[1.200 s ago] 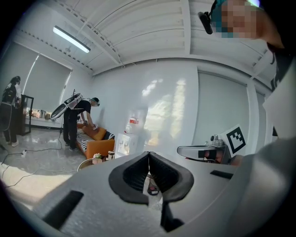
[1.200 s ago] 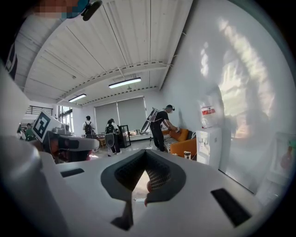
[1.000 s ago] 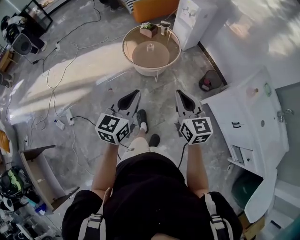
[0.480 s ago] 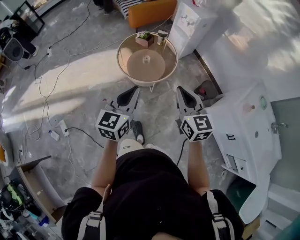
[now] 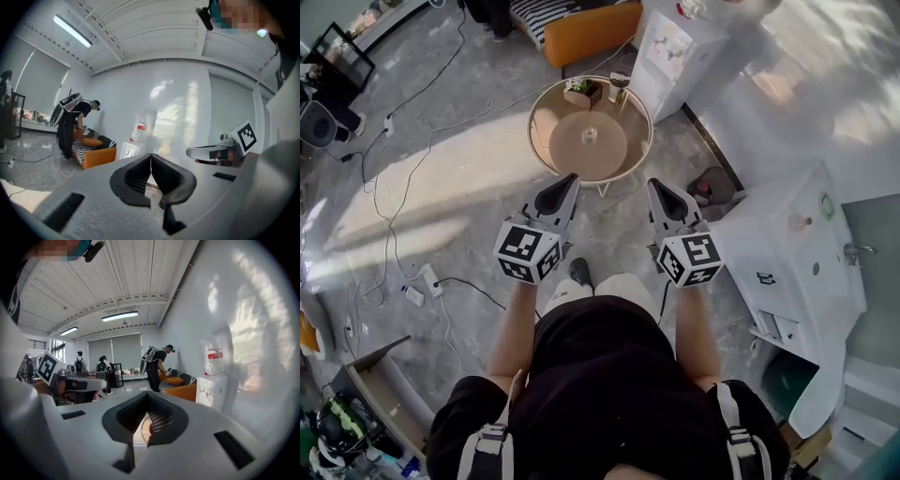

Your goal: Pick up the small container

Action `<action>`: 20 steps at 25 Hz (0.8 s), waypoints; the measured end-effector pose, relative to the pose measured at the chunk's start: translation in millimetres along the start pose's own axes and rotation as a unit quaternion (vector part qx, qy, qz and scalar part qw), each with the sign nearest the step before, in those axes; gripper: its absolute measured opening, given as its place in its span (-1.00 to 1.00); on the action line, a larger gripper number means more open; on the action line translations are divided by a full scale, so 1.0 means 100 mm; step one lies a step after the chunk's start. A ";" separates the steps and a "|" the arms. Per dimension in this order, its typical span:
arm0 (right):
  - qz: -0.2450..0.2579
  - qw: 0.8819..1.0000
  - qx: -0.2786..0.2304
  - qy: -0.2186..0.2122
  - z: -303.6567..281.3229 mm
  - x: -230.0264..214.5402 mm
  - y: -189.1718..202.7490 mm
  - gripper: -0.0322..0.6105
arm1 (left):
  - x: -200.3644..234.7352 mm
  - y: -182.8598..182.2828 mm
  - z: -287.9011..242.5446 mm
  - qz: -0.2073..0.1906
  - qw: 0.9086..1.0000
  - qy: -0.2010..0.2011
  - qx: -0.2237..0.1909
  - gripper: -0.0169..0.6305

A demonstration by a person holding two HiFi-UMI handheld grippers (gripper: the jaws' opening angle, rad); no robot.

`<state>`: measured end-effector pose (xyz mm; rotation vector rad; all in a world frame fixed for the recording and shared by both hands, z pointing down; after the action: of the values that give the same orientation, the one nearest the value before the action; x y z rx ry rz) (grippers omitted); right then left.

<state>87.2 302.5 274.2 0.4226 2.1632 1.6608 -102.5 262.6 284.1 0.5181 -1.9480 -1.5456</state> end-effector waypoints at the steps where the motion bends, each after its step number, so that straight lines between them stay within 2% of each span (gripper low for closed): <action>1: -0.002 1.000 0.003 0.002 -0.02 -0.02 0.01 -0.89 | 0.01 0.01 -0.04 0.000 1.000 0.003 0.003 -0.89; 8: -0.020 1.000 0.015 0.002 -0.13 -0.28 0.11 -0.89 | 0.00 0.16 -0.30 0.006 1.000 0.004 0.027 -0.89; 13: -0.024 0.999 0.013 -0.021 -0.39 -0.51 0.04 -0.89 | 0.14 0.15 -0.51 0.022 0.999 -0.022 0.032 -0.89; 20: -0.026 0.998 0.007 -0.058 -0.78 -1.13 -0.13 -0.89 | 0.19 -0.03 -1.09 0.016 0.998 -0.059 0.025 -0.89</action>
<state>149.8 181.2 292.9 0.4520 2.0844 1.5557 -45.2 169.5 301.3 0.4236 -2.0782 -1.5416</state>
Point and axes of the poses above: the fingertips, and each gripper's own axes: z backward along the fingers, x to its left, y out of its underside, the point moved 5 cm from there along z, backward along the fingers, and after that the axes turned 7 degrees about -y, right-handed, at the moved point
